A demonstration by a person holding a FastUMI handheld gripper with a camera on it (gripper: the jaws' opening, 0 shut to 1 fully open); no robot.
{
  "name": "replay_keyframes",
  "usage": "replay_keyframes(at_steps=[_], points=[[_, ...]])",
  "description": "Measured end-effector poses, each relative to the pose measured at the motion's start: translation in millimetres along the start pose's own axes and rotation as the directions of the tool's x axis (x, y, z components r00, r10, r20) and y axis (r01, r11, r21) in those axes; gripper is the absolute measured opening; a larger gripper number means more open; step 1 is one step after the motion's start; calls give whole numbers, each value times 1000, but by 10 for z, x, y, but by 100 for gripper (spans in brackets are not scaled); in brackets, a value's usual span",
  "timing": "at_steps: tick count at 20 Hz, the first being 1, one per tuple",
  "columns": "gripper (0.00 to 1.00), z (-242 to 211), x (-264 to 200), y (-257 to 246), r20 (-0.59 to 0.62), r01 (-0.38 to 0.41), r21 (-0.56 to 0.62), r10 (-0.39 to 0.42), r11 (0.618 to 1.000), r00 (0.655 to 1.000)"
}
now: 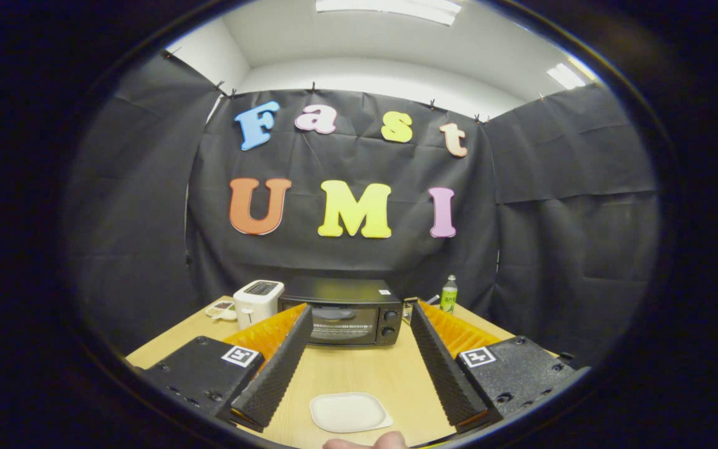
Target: Open the toaster oven, put the food inside, and close the toaster oven door.
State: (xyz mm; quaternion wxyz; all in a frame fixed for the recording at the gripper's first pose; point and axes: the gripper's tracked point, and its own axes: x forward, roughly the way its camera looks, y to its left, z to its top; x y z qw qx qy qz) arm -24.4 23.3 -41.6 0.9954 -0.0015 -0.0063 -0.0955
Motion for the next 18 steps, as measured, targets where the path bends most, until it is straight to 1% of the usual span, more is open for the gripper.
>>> replay_keyframes(at_steps=[1, 6, 18], points=[[100, 14, -32, -21, -4, 12, 17, -12, 1000, 1000], [100, 55, -150, 16, -56, 20, 86, -15, 996, 998], [100, 134, -236, 186, -19, 23, 35, -22, 999, 1000]])
